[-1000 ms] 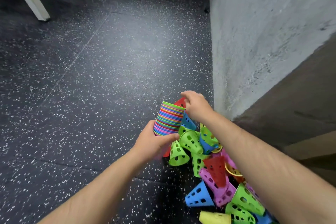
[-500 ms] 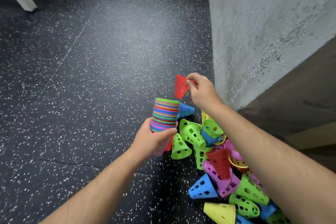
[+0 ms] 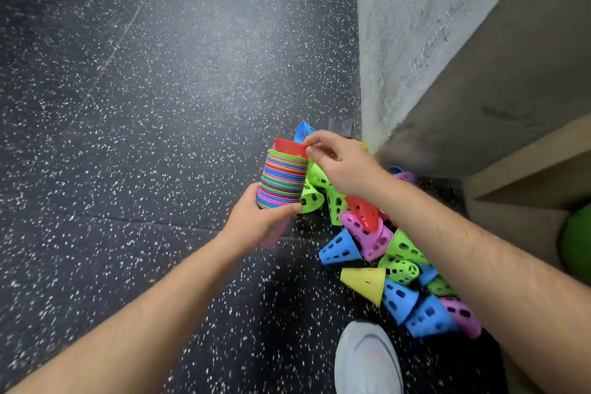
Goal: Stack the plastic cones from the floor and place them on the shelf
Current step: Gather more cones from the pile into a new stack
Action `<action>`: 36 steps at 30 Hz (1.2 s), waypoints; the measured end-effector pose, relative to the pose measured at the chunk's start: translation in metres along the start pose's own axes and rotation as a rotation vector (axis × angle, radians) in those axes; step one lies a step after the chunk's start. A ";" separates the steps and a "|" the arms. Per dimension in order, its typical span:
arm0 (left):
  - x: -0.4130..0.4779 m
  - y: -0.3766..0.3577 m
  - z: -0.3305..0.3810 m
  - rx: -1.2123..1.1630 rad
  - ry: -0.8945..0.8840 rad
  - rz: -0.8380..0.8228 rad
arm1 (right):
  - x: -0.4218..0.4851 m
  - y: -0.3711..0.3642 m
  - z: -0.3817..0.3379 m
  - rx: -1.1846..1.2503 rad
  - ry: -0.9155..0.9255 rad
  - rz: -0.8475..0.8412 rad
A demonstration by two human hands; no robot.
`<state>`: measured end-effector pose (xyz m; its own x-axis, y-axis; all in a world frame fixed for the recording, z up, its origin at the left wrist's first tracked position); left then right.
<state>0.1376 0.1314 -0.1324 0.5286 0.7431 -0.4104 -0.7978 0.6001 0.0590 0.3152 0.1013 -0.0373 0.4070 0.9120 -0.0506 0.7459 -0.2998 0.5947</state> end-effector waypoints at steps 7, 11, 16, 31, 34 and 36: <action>-0.061 -0.021 -0.027 0.003 0.056 -0.053 | -0.081 -0.025 0.023 0.115 -0.105 -0.112; -0.082 -0.038 -0.049 0.018 0.067 -0.087 | -0.115 -0.028 0.042 0.095 -0.164 -0.126; -0.090 -0.060 -0.070 0.060 0.089 -0.088 | -0.141 -0.011 0.062 0.017 -0.151 -0.055; -0.086 -0.094 -0.056 0.069 0.067 -0.055 | -0.083 0.037 0.093 -0.598 0.018 0.029; -0.082 -0.095 -0.061 0.071 0.088 -0.068 | -0.083 0.047 0.092 -0.472 -0.004 0.106; -0.080 -0.097 -0.063 0.055 0.092 -0.090 | -0.086 0.059 0.092 -0.345 -0.036 0.192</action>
<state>0.1548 -0.0050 -0.1623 0.5663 0.6569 -0.4978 -0.7298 0.6803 0.0674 0.3732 -0.0207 -0.0719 0.5448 0.8362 0.0629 0.4361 -0.3466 0.8305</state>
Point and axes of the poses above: each hand's wrist, its own x-axis towards the middle knuckle, its own y-axis out of the back of the hand, z = x × y, the point moved 10 cm from there along x, towards the middle knuckle, and after that the axes turned 5 degrees about z, right-handed, at the moved point
